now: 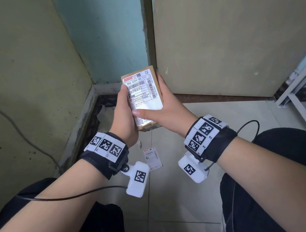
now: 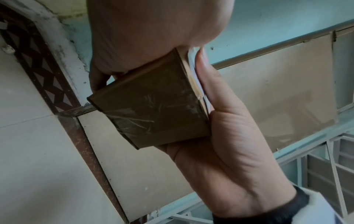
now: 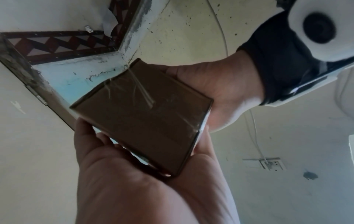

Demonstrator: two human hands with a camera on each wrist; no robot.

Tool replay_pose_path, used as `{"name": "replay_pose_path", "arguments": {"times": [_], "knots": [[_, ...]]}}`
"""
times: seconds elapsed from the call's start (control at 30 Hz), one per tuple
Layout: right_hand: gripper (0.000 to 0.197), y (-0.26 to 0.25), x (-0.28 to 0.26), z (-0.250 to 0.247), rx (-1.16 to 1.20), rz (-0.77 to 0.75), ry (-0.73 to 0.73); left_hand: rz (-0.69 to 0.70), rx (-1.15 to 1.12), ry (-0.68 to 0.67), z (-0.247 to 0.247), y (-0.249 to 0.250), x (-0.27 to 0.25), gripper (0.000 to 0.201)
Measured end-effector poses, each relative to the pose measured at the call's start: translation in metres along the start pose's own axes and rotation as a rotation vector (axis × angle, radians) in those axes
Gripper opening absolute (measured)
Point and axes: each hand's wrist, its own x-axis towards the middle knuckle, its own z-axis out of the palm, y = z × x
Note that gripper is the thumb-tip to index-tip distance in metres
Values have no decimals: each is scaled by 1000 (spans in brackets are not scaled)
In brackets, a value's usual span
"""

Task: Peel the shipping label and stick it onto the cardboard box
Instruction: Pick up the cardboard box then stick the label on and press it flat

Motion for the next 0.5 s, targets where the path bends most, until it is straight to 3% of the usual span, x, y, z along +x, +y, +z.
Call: {"name": "replay_pose_path", "arguments": {"times": [0.17, 0.27, 0.43, 0.5], "knots": [[68, -7, 0, -3, 78, 29, 59, 98, 195, -92, 4, -5, -5, 49], [72, -7, 1, -6, 157, 108, 137, 181, 292, -175, 5, -7, -4, 44], [55, -3, 5, -13, 216, 143, 139, 251, 411, -270, 0, -7, -5, 65], [52, -5, 5, -16, 234, 152, 131, 257, 455, -299, 1, -6, -7, 65]]}}
